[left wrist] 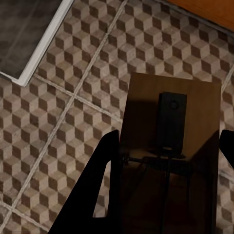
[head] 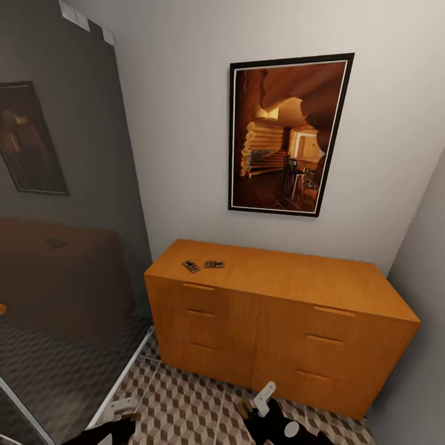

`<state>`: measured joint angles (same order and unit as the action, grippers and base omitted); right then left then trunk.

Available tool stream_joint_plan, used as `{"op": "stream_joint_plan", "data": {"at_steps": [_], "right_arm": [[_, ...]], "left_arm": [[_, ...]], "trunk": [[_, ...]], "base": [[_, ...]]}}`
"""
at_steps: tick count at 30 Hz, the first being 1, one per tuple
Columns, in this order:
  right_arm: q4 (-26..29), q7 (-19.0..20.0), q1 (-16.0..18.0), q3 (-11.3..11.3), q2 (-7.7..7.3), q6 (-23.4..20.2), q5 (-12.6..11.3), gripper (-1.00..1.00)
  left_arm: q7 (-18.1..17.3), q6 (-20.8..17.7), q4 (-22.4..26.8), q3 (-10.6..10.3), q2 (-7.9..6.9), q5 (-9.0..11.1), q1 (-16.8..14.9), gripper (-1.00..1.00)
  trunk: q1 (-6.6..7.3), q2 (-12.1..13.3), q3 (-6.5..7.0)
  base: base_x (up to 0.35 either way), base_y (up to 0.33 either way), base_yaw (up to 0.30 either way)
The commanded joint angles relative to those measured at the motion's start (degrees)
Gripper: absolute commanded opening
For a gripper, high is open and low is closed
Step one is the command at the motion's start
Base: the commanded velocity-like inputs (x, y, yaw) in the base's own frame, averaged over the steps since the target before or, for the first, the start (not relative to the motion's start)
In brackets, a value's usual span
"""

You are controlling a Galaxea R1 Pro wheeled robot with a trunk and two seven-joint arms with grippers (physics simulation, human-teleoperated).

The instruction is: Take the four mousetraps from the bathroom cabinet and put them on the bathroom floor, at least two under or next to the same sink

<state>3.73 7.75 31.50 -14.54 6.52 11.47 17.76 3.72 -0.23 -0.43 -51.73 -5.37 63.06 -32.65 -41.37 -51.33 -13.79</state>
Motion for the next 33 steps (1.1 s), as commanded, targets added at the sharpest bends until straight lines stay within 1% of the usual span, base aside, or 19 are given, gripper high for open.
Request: {"op": "stream_joint_plan", "data": {"at_steps": [1,17,33], "right_arm": [[0.0,0.0,0.0,-0.1,-0.01,0.2,0.3,-1.0],[-0.2,-0.3,-0.4,-0.1,-0.02,0.1,0.1,-1.0],[-0.2,-0.3,-0.5,-0.1,-0.02,0.1,0.1,-1.0]], "left_arm": [[0.2,0.0,0.0,-0.5,0.01,0.3,0.0,-1.0],[0.2,0.1,0.0,-0.5,0.09,0.3,0.9,-1.0],[0.1,0.2,0.0,-0.5,0.09,0.3,0.9,-1.0]], "trunk": [[-0.01,-0.1,-0.11],[-0.01,-0.1,-1.41],[-0.01,-0.1,-2.82]], "base": [[0.0,0.0,0.036],[0.0,0.0,0.081],[0.0,0.0,0.087]]}}
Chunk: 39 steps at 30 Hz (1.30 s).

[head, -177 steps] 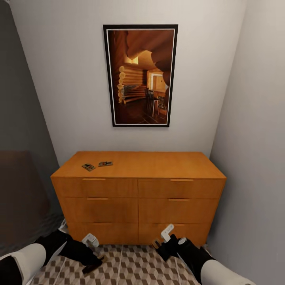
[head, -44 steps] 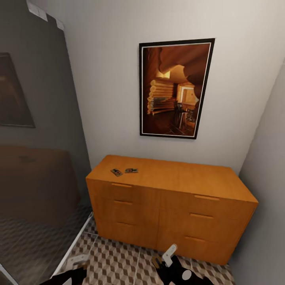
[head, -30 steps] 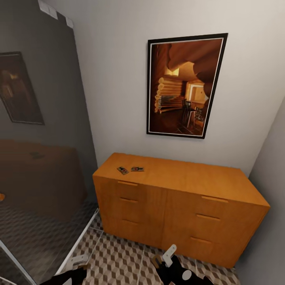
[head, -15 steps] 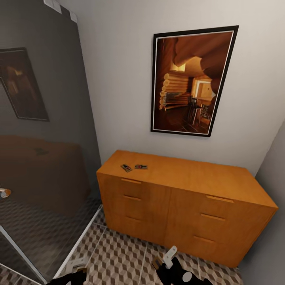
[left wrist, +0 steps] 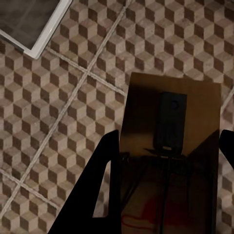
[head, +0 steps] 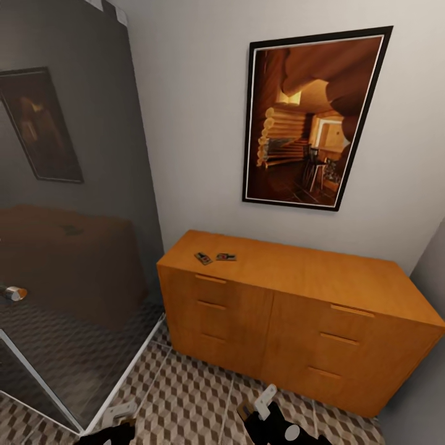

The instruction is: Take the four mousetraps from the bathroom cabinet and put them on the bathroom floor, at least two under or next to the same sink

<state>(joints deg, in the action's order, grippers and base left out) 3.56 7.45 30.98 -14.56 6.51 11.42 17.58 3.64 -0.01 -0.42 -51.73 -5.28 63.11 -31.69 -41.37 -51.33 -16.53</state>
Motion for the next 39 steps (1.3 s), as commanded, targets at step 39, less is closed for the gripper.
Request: {"op": "stream_joint_plan", "data": {"at_steps": [39], "right_arm": [[0.0,0.1,-0.2,-0.1,-0.08,0.3,0.6,-1.0]], "left_arm": [[0.3,-0.1,0.0,-0.5,0.01,0.3,0.0,-1.0]], "trunk": [[0.0,-0.1,-1.3]], "base": [[0.0,0.0,0.212]]}}
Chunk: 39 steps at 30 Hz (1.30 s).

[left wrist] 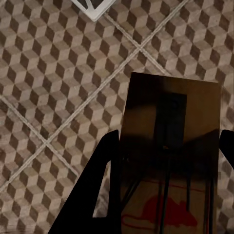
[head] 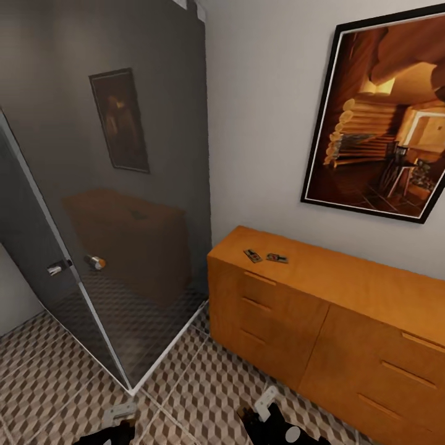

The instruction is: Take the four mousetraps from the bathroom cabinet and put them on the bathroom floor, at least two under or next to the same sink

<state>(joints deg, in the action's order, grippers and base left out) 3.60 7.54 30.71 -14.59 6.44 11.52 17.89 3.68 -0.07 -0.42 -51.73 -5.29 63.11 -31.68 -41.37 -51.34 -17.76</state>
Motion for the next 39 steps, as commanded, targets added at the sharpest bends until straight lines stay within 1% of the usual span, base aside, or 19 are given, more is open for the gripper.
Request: {"op": "stream_joint_plan", "data": {"at_steps": [1,11,39], "right_arm": [[0.0,0.0,0.0,-0.1,-0.02,0.2,0.3,-1.0],[0.1,0.0,-1.1,-0.2,0.06,0.3,0.6,-1.0],[0.1,0.0,-1.2,-0.2,0.06,0.3,0.5,-1.0]], "left_arm": [[0.2,0.0,0.0,-0.5,0.01,0.3,0.0,-1.0],[0.2,0.0,0.0,-0.5,0.01,0.3,0.0,-1.0],[0.2,0.0,0.0,-0.5,0.01,0.3,0.0,-1.0]], "trunk": [[0.0,0.0,-0.07],[0.0,0.0,-0.07],[0.0,0.0,-0.07]], "base": [[0.0,0.0,0.293],[0.0,0.0,0.294],[0.0,0.0,0.295]]}}
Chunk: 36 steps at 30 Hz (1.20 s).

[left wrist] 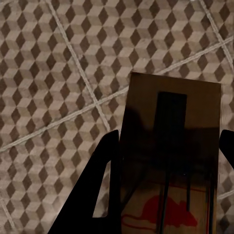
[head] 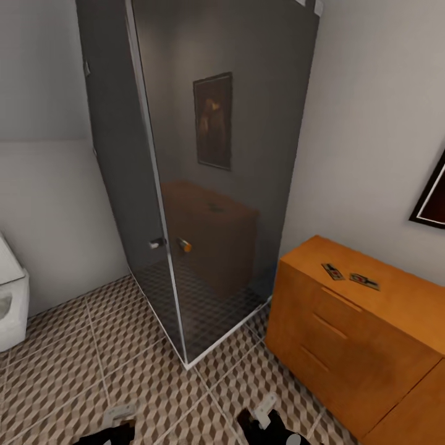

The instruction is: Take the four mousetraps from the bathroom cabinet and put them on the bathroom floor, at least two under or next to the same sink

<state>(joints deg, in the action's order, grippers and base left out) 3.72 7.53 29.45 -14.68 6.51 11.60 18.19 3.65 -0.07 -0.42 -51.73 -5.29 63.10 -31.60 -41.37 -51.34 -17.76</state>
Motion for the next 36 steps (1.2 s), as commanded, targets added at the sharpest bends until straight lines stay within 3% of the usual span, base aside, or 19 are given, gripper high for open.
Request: {"op": "stream_joint_plan", "data": {"at_steps": [1,36], "right_arm": [[0.0,0.0,0.0,-0.1,-0.01,0.2,0.2,-1.0],[-0.1,0.0,0.0,-0.1,-0.01,0.3,0.1,-1.0]], "left_arm": [[0.2,0.0,0.0,-0.5,0.01,0.3,0.0,-1.0],[0.2,0.0,0.0,-0.5,0.01,0.3,0.0,-1.0]], "trunk": [[0.0,0.0,-0.07],[0.0,0.0,0.37]], "base": [[0.0,0.0,0.295],[0.0,0.0,0.279]]}}
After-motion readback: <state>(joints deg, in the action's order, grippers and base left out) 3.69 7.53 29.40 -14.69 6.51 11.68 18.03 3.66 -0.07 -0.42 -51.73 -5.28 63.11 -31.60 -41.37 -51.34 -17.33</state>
